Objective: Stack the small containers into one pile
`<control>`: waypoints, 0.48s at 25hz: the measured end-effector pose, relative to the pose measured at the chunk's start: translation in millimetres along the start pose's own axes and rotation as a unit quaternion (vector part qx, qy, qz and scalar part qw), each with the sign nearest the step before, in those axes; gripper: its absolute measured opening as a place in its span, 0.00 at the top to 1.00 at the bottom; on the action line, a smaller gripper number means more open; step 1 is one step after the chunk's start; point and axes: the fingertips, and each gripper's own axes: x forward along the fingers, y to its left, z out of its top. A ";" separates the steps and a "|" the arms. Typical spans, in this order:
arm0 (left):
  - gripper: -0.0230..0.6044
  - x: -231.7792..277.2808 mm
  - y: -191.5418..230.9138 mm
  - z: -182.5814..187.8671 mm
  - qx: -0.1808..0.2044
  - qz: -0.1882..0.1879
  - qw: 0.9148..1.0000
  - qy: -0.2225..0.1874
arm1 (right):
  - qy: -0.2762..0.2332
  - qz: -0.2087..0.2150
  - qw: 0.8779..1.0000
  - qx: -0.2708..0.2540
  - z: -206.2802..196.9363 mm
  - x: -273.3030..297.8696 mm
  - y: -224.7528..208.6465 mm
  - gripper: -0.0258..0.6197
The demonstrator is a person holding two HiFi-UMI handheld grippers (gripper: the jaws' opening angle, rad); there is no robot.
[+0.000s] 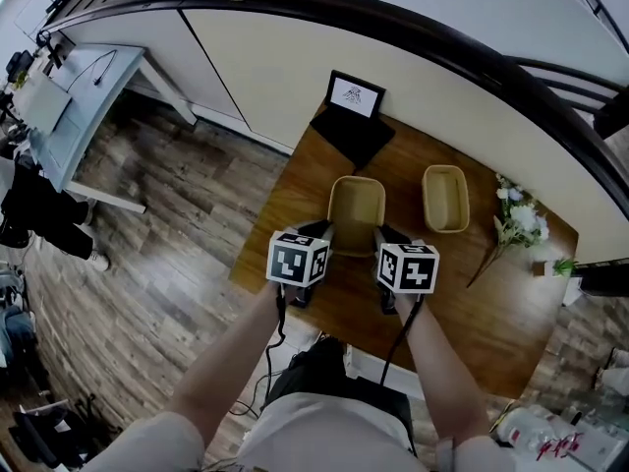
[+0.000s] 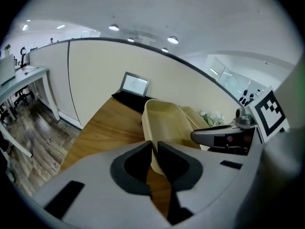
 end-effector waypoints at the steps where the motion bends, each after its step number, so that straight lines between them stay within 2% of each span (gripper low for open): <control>1: 0.90 -5.5 -7.7 5.5 0.003 -0.005 1.000 -0.006 | -0.008 -0.003 1.000 -0.002 5.2 -10.7 -0.5 0.89; 12: 0.90 -76.5 -102.0 77.2 0.053 -0.056 0.993 -0.090 | -0.118 -0.016 0.992 -0.027 71.8 -150.9 3.3 0.89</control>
